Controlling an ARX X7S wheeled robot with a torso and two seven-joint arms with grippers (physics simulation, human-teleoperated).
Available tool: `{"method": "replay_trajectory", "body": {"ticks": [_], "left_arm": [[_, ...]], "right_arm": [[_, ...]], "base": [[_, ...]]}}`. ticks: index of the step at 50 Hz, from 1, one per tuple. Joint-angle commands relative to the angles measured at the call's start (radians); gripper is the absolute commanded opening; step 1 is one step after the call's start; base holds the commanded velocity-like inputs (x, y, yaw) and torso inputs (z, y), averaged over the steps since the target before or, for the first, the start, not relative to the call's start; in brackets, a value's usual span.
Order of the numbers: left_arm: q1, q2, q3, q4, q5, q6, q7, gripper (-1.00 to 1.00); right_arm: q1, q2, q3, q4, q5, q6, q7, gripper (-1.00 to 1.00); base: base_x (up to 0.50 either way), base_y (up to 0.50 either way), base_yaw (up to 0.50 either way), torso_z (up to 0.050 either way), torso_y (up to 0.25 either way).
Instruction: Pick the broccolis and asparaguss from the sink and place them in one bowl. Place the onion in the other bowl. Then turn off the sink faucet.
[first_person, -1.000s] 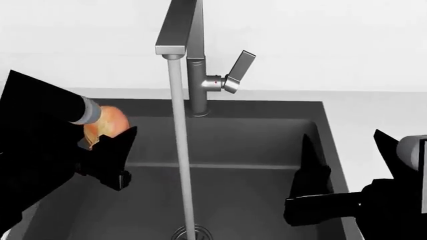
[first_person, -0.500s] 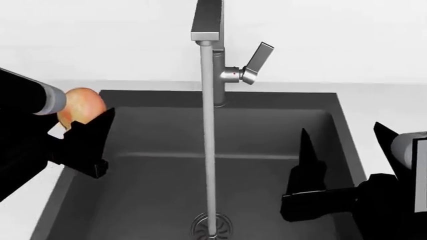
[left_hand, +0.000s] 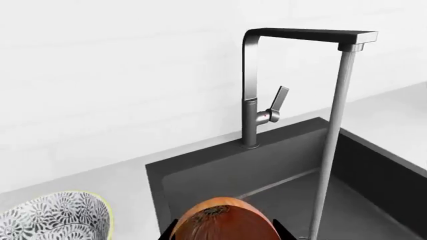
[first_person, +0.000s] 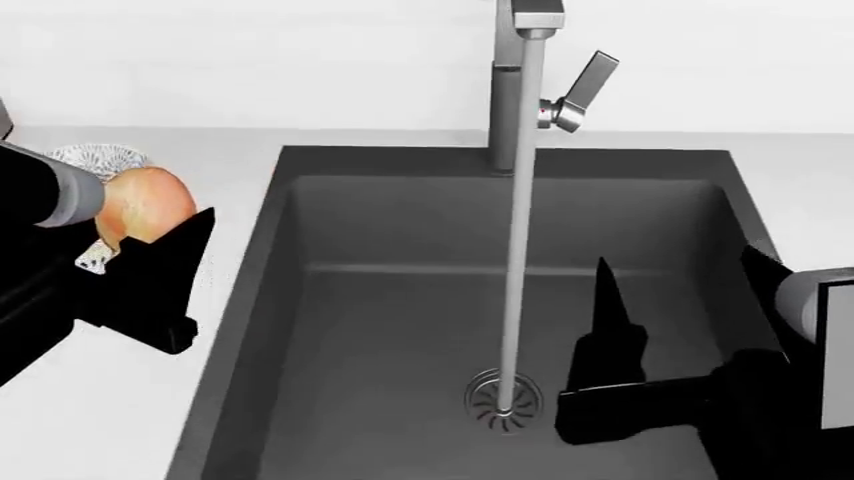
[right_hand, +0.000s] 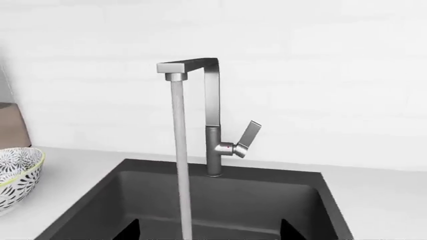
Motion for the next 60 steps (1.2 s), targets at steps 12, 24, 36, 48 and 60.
{"method": "replay_trajectory", "body": {"ticks": [12,24,36,48,60], "left_arm": [[-0.004,-0.013,-0.022,0.044,-0.006,0.022,-0.01,-1.0],[-0.023,-0.003,-0.022,0.035,-0.005,0.018,-0.039,-1.0],[-0.012,0.007,-0.013,0.053,-0.007,0.019,-0.062,-1.0],[-0.019,0.03,0.028,0.066,0.036,-0.005,-0.112,-1.0],[-0.035,0.076,0.03,0.072,0.004,-0.003,-0.157,-1.0]], "right_arm": [[-0.009,0.0,0.012,-0.011,-0.02,-0.004,-0.008,1.0],[0.0,-0.018,0.001,0.002,-0.029,0.004,-0.015,1.0],[-0.012,-0.019,0.003,0.006,-0.033,-0.004,-0.016,1.0],[0.0,-0.027,-0.002,0.008,-0.036,0.005,-0.018,1.0],[-0.007,-0.03,0.004,0.023,-0.024,-0.001,-0.008,1.0]], "base": [[0.0,0.23,0.0,0.0,0.0],[0.0,0.23,0.0,0.0,0.0],[0.0,0.23,0.0,0.0,0.0],[0.0,0.23,0.0,0.0,0.0],[0.01,0.11,0.0,0.0,0.0]]}}
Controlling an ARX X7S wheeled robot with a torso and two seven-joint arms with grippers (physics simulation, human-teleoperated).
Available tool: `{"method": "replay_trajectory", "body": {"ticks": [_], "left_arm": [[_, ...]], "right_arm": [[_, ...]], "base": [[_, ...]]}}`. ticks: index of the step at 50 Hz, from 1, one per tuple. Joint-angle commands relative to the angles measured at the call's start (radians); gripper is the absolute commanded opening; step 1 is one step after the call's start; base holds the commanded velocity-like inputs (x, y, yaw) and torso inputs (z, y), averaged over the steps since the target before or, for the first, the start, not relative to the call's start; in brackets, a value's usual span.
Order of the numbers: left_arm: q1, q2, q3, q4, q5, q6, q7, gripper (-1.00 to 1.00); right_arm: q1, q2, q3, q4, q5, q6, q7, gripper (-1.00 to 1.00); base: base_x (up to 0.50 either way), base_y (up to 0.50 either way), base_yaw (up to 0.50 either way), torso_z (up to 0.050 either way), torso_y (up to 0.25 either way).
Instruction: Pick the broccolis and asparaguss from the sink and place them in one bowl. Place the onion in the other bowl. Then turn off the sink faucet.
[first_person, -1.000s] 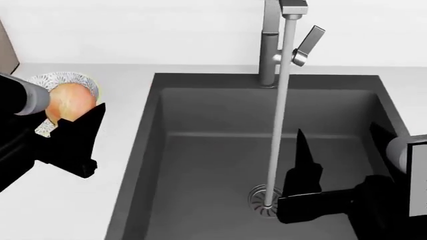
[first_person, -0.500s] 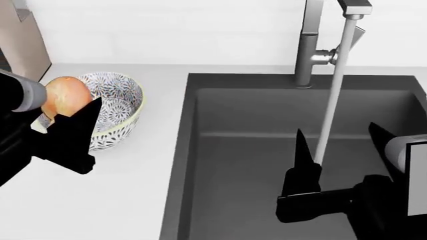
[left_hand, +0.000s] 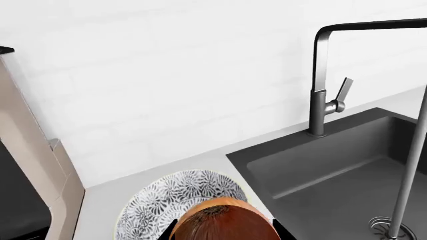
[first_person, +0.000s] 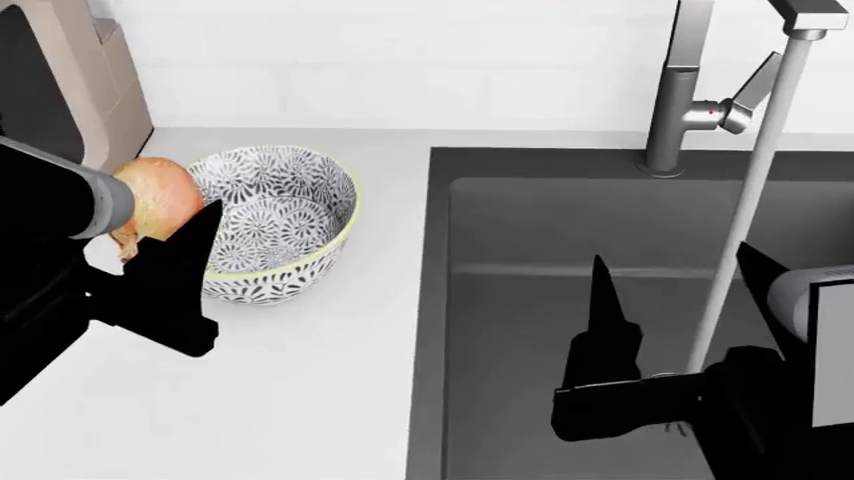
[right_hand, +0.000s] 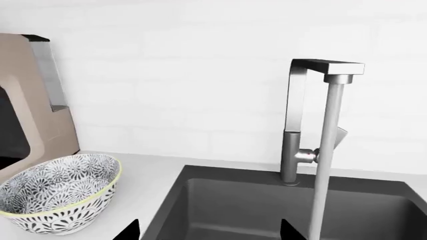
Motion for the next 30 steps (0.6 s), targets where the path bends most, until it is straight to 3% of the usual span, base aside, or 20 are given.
{"method": "replay_trajectory", "body": {"ticks": [1,13,30], "left_arm": [[-0.006,0.047,-0.006,0.007,-0.02,0.019,-0.046,-1.0],[-0.095,0.144,0.014,-0.147,-0.048,-0.017,-0.126,-1.0],[-0.315,0.341,0.12,-0.697,-0.03,-0.137,-0.001,-1.0]], "right_arm": [[-0.006,-0.009,0.007,0.009,0.002,0.002,0.002,1.0],[-0.007,-0.013,0.006,0.004,0.009,0.006,0.012,1.0],[-0.006,-0.014,0.001,0.013,0.035,0.019,0.013,1.0]], "base": [[0.0,0.0,0.0,0.0,0.0],[0.0,0.0,0.0,0.0,0.0],[0.0,0.0,0.0,0.0,0.0]]}}
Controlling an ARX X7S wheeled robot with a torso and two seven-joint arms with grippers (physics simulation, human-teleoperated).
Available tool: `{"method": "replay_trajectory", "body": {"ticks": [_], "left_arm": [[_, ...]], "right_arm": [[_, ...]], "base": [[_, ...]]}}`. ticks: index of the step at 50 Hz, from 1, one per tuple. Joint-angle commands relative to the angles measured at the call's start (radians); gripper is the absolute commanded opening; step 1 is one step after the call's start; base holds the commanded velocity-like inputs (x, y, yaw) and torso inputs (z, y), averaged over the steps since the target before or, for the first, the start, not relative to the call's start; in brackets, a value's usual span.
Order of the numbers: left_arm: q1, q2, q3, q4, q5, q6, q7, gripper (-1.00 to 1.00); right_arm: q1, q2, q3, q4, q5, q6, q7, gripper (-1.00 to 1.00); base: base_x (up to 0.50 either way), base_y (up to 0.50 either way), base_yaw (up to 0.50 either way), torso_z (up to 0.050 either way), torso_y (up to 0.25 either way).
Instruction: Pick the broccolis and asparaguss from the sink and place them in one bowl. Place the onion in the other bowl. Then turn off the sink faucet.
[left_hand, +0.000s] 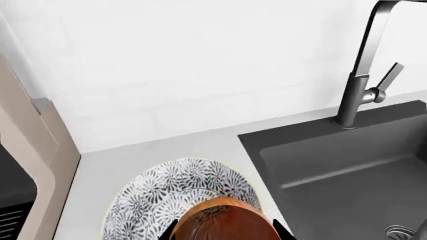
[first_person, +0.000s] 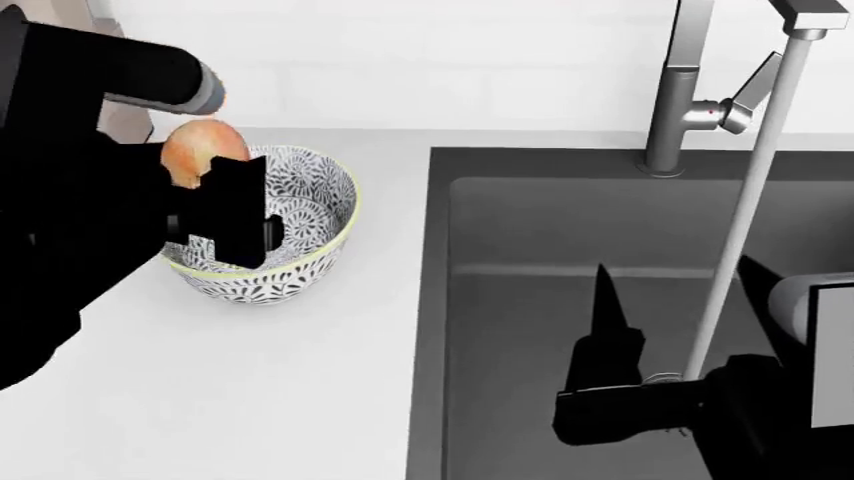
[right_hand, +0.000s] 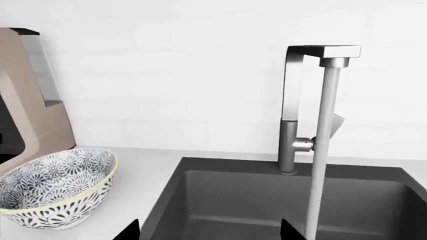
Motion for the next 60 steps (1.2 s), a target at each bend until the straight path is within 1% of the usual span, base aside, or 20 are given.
{"method": "replay_trajectory", "body": {"ticks": [1,3,4,6,10,13,16,17,20,22,27,31,34,40,44,46,49,53,57,60], "left_arm": [[-0.132,0.132,0.062,-0.34,0.024,-0.045,0.083,-1.0],[-0.157,0.159,0.065,-0.436,0.026,-0.046,0.118,-1.0],[-0.17,0.169,0.091,-0.463,0.07,-0.025,0.148,-1.0],[-0.21,0.207,0.094,-0.579,0.065,-0.039,0.188,-1.0],[-0.262,0.244,0.121,-0.669,0.091,-0.045,0.244,-1.0],[-0.305,0.28,0.148,-0.767,0.117,-0.043,0.323,-1.0],[-0.317,0.304,0.161,-0.826,0.124,-0.05,0.346,-1.0],[-0.321,0.307,0.165,-0.837,0.13,-0.044,0.355,-1.0],[-0.36,0.36,0.201,-0.988,0.179,-0.014,0.415,-1.0],[-0.377,0.382,0.217,-1.05,0.199,-0.002,0.447,-1.0],[-0.433,0.471,0.283,-1.293,0.278,0.074,0.576,-1.0],[-0.442,0.475,0.343,-1.338,0.228,0.1,0.58,-1.0],[-0.448,0.476,0.407,-1.364,0.155,0.114,0.566,-1.0],[-0.423,0.476,0.55,-1.373,0.021,0.144,0.548,-1.0],[-0.409,0.476,0.614,-1.375,-0.039,0.167,0.533,-1.0],[-0.407,0.476,0.621,-1.375,-0.057,0.166,0.526,-1.0],[-0.403,0.475,0.582,-1.375,-0.047,0.157,0.506,-1.0],[-0.397,0.474,0.499,-1.375,0.018,0.146,0.491,-1.0],[-0.395,0.475,0.387,-1.375,0.108,0.125,0.482,-1.0],[-0.4,0.476,0.359,-1.375,0.129,0.117,0.487,-1.0]], "right_arm": [[0.006,-0.013,-0.001,0.01,0.01,0.014,-0.009,1.0],[0.008,-0.02,-0.006,0.015,0.006,0.016,-0.015,1.0],[0.002,-0.023,-0.007,0.019,0.002,0.013,-0.017,1.0],[-0.006,-0.022,-0.008,0.016,0.001,0.009,-0.019,1.0],[-0.023,-0.02,-0.006,0.014,0.001,0.0,-0.02,1.0],[-0.033,-0.024,-0.005,0.015,-0.002,-0.009,-0.023,1.0],[-0.05,-0.023,-0.003,0.015,-0.006,-0.02,-0.026,1.0],[-0.052,-0.022,-0.002,0.015,-0.006,-0.022,-0.027,1.0],[-0.064,-0.026,-0.003,0.016,-0.012,-0.03,-0.03,1.0],[-0.067,-0.026,-0.002,0.017,-0.012,-0.033,-0.031,1.0],[-0.064,-0.018,0.006,0.011,-0.008,-0.035,-0.028,1.0],[-0.076,-0.016,0.009,0.013,-0.013,-0.043,-0.029,1.0],[-0.067,-0.018,0.009,0.015,-0.01,-0.038,-0.029,1.0],[-0.055,-0.013,0.01,0.013,0.001,-0.027,-0.024,1.0],[-0.052,-0.016,0.008,0.015,0.001,-0.023,-0.023,1.0],[-0.054,-0.016,0.008,0.016,0.0,-0.024,-0.023,1.0],[-0.058,-0.024,0.003,0.02,-0.007,-0.026,-0.026,1.0],[-0.06,-0.021,0.004,0.02,-0.003,-0.025,-0.026,1.0],[-0.06,-0.023,0.002,0.022,-0.003,-0.023,-0.026,1.0],[-0.059,-0.029,-0.001,0.025,-0.006,-0.021,-0.028,1.0]], "base": [[0.0,0.0,0.0,0.0,0.0],[0.0,0.0,0.0,0.0,0.0],[0.0,0.0,0.0,0.0,0.0],[0.0,0.0,0.0,0.0,0.0],[0.0,0.0,0.0,0.0,0.0],[0.0,0.0,0.0,0.0,0.005],[0.0,0.0,0.0,0.0,0.0],[0.0,0.0,0.0,0.0,0.0],[0.0,0.0,0.0,0.0,0.0],[0.0,0.0,0.0,0.0,0.0],[0.0,0.0,0.0,0.0,0.0],[0.0,0.0,0.0,0.0,0.0],[0.0,0.0,0.0,0.0,0.0],[0.0,0.0,0.0,0.0,0.0],[0.0,0.0,0.0,0.0,0.0],[0.0,0.0,0.0,0.0,0.0],[0.0,0.0,0.0,0.0,0.0],[0.0,0.0,0.0,0.0,0.003],[0.0,0.0,0.0,0.0,0.0],[0.0,0.0,0.0,0.0,0.0]]}}
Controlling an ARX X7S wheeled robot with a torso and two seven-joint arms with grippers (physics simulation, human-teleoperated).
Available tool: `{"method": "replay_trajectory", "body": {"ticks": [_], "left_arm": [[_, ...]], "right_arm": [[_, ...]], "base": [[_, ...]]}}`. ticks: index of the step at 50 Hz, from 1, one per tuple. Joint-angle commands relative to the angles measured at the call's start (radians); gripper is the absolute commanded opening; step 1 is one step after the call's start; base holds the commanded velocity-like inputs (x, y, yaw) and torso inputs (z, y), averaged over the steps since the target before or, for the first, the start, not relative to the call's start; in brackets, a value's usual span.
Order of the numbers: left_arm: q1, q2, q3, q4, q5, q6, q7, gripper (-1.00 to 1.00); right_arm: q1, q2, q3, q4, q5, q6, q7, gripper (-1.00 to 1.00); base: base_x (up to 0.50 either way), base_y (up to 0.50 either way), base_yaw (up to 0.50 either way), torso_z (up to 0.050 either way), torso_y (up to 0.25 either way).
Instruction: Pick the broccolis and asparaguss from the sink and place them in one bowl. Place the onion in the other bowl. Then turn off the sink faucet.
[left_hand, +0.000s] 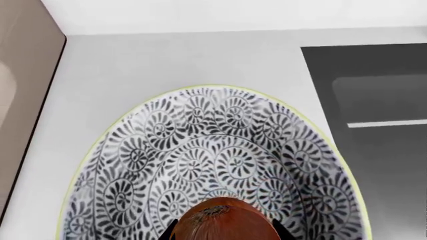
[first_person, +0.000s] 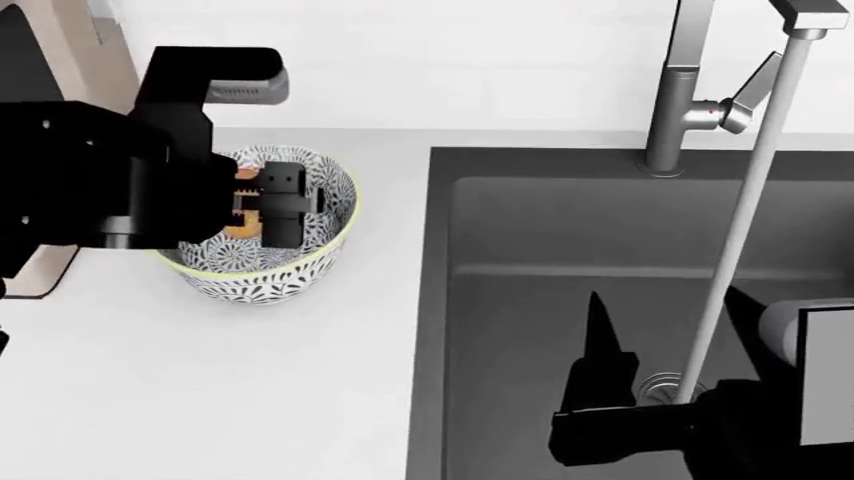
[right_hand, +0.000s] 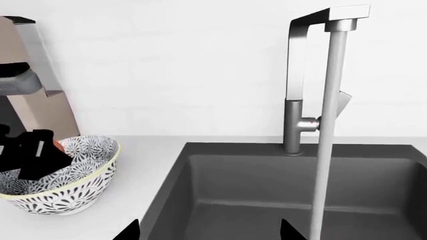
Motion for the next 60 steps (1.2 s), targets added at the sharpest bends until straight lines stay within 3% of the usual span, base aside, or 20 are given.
{"method": "replay_trajectory", "body": {"ticks": [1,5,6,16,22,28,32,35,40,52,60], "left_arm": [[-0.001,0.016,-0.12,-0.015,0.068,0.002,-0.013,-1.0],[-0.003,0.016,-0.097,-0.016,0.041,0.011,-0.017,-1.0],[-0.001,0.016,-0.082,-0.015,0.035,0.015,-0.011,1.0],[-0.025,0.016,0.042,-0.015,-0.099,0.049,-0.026,1.0],[-0.072,0.016,-0.027,-0.015,-0.026,0.071,-0.027,1.0],[-0.095,0.016,0.115,0.009,-0.027,0.218,0.026,1.0],[0.005,-0.239,0.056,0.538,-0.101,0.218,-0.216,1.0],[0.052,-0.358,0.021,0.818,-0.162,0.197,-0.327,1.0],[0.099,-0.502,-0.023,1.107,-0.225,0.192,-0.444,1.0],[0.265,-0.795,-0.103,1.586,-0.351,0.251,-0.592,1.0],[0.384,-0.936,-0.146,1.736,-0.334,0.35,-0.509,1.0]], "right_arm": [[-0.004,-0.012,0.001,0.004,-0.008,0.004,-0.008,1.0],[-0.006,-0.01,0.003,0.004,-0.005,0.002,-0.008,1.0],[-0.008,-0.008,0.005,0.002,-0.004,0.001,-0.007,1.0],[-0.023,-0.003,0.012,-0.001,-0.004,-0.01,-0.007,1.0],[-0.011,-0.006,0.013,-0.002,-0.005,-0.007,-0.01,1.0],[0.072,-0.016,0.015,0.009,0.006,0.027,-0.019,1.0],[0.125,-0.021,0.019,0.022,0.01,0.047,-0.024,1.0],[0.16,-0.032,0.006,0.031,0.011,0.073,-0.026,1.0],[0.192,-0.026,0.008,0.03,0.012,0.091,-0.019,1.0],[0.226,0.026,0.034,-0.02,0.083,0.126,0.033,1.0],[0.219,0.042,0.041,-0.043,0.098,0.126,0.047,1.0]], "base": [[0.0,0.0,0.0,0.0,0.0],[0.0,0.0,0.0,0.0,0.0],[0.0,0.0,0.0,0.0,0.0],[0.0,0.0,0.0,0.0,0.0],[0.0,0.0,0.0,0.0,0.0],[0.0,0.0,0.0,0.0,0.0],[0.0,0.0,0.0,0.0,0.0],[0.0,0.0,0.0,0.0,0.0],[0.0,0.0,0.0,0.0,0.0],[0.0,0.0,0.0,0.0,0.0],[0.0,0.0,0.0,0.0,0.0]]}}
